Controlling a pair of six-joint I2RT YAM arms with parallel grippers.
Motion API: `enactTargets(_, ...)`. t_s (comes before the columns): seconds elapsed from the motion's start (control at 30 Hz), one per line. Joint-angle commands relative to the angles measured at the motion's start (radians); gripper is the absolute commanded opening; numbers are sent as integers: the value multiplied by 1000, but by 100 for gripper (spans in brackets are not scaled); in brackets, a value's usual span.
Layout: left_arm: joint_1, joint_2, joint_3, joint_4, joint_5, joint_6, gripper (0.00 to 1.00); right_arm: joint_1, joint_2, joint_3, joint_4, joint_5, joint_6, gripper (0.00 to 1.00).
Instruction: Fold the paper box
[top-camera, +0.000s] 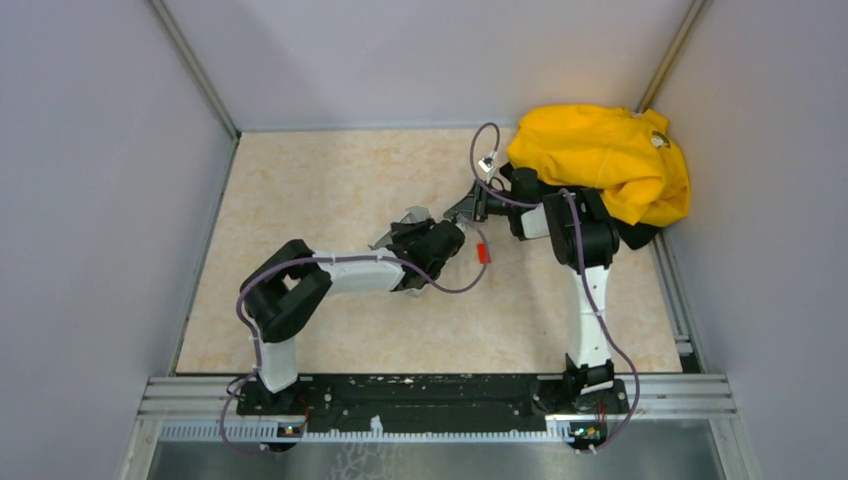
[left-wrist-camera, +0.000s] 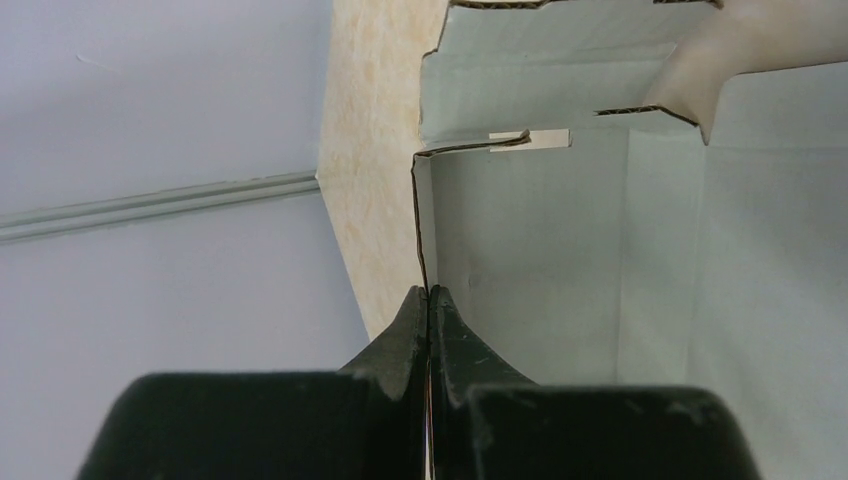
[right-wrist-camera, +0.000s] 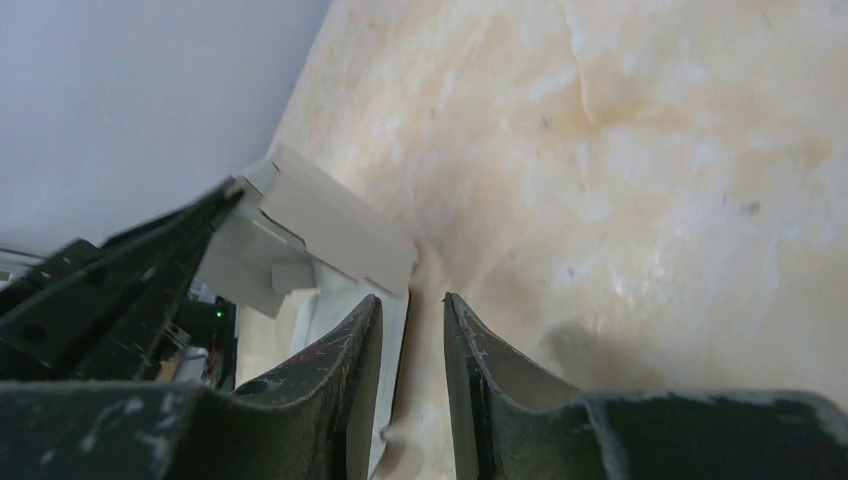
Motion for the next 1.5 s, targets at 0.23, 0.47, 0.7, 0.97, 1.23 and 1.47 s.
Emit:
enactTargets(0.23, -13, 1, -25, -33, 64, -109, 0, 21, 73, 156, 208, -111, 71, 33)
enactTargets(0.47, -20, -6, -29, -53, 88, -136, 0, 24, 69, 70, 295, -156, 63, 39)
enactTargets(0.7, -19, -15, -28, -64, 123, -149, 0, 32, 64, 55, 287, -186, 39, 39)
enactTargets(0.97, -18, -24, -27, -62, 140, -151, 0, 67, 54, 86, 54, -184, -143, 38)
enactTargets(1.23, -10, -44, -38, -59, 151, -155, 0, 96, 34, 103, -114, -182, -273, 35)
enactTargets(1.47, -9, -54, -41, -63, 161, -160, 0, 98, 35, 83, 7, -197, -193, 36)
